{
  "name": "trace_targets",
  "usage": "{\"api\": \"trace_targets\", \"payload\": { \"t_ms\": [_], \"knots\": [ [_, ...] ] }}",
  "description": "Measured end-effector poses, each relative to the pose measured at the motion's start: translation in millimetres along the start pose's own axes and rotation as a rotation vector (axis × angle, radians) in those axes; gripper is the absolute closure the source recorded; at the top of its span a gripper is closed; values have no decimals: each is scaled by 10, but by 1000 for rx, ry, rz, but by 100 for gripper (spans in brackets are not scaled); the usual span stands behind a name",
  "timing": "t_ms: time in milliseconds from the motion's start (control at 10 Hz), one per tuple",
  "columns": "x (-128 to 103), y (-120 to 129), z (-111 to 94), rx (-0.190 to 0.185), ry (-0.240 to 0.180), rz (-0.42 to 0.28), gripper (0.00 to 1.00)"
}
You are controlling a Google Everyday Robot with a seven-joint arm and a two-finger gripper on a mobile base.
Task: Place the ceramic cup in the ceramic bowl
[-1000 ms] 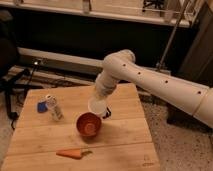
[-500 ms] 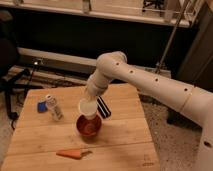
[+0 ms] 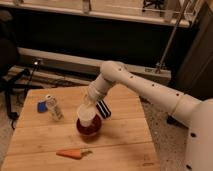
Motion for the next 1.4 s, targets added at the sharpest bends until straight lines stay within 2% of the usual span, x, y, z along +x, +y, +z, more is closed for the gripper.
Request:
{"api": "trace_targets", "payload": {
  "t_ms": [200,400,500,700,1000,1100,1400],
  "knots": [
    [61,18,53,-21,-48,12,100],
    [119,81,131,-58,-97,28,98],
    [172,118,178,-84,-105,37,91],
    [294,158,245,-128,-99,55,69],
    [383,88,280,-141,-82,55,40],
    [393,63,283,-141,-78,52,37],
    [442,16,282,-144,-62,52,37]
  ]
}}
